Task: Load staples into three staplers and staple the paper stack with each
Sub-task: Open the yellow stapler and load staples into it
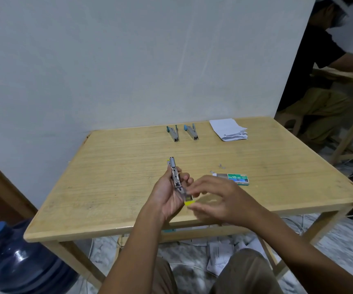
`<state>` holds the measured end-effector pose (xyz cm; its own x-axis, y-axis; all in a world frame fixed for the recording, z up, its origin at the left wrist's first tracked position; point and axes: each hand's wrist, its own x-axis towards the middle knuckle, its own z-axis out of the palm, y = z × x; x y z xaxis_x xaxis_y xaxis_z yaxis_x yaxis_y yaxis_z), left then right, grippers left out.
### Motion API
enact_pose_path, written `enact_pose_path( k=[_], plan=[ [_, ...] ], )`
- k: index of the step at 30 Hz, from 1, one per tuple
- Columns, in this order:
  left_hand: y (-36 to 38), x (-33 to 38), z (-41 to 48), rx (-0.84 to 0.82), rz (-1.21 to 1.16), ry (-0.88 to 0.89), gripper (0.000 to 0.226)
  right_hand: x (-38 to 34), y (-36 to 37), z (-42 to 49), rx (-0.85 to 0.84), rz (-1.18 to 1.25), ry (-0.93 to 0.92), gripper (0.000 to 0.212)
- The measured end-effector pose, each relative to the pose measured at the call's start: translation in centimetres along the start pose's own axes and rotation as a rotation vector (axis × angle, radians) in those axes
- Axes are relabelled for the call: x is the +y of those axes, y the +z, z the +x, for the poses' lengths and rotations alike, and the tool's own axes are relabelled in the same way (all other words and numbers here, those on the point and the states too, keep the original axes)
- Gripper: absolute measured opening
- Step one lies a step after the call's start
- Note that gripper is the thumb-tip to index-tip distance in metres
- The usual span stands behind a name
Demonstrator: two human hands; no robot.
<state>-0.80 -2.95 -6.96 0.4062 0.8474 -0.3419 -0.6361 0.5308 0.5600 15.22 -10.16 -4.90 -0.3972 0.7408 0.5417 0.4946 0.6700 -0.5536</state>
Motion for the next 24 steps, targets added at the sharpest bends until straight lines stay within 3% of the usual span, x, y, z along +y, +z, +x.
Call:
enact_pose_path(
  k=[5,8,13,17,24],
  plan=[
    [-0.1,-0.2,-0.3,-0.074,0.201,-0.023,0.042,0.3,-0.2,2.4,0.272,0.161,0.223,0.011],
    [0.4,-0.3,-1.0,-0.125,0.267,-0.05,0.043,0.7,0.3,3.7,0.339,0.272,0.425,0.01],
    [0.4,-0.3,-0.9,-0.157,0.283,-0.021,0.049,1.6,1.1,4.8,0.232,0.58,0.735,0.063],
    [0.5,-0.3,-1.2,-0.195,0.296,-0.017,0.04,0.9,1.4,5.2,0.199,0.875,0.772,0.034],
    [0.3,-0.2,-1.0,-0.251,0.194,-0.063,0.042,0.4,1.9,5.7,0.315,0.917,0.823,0.032]
  ],
)
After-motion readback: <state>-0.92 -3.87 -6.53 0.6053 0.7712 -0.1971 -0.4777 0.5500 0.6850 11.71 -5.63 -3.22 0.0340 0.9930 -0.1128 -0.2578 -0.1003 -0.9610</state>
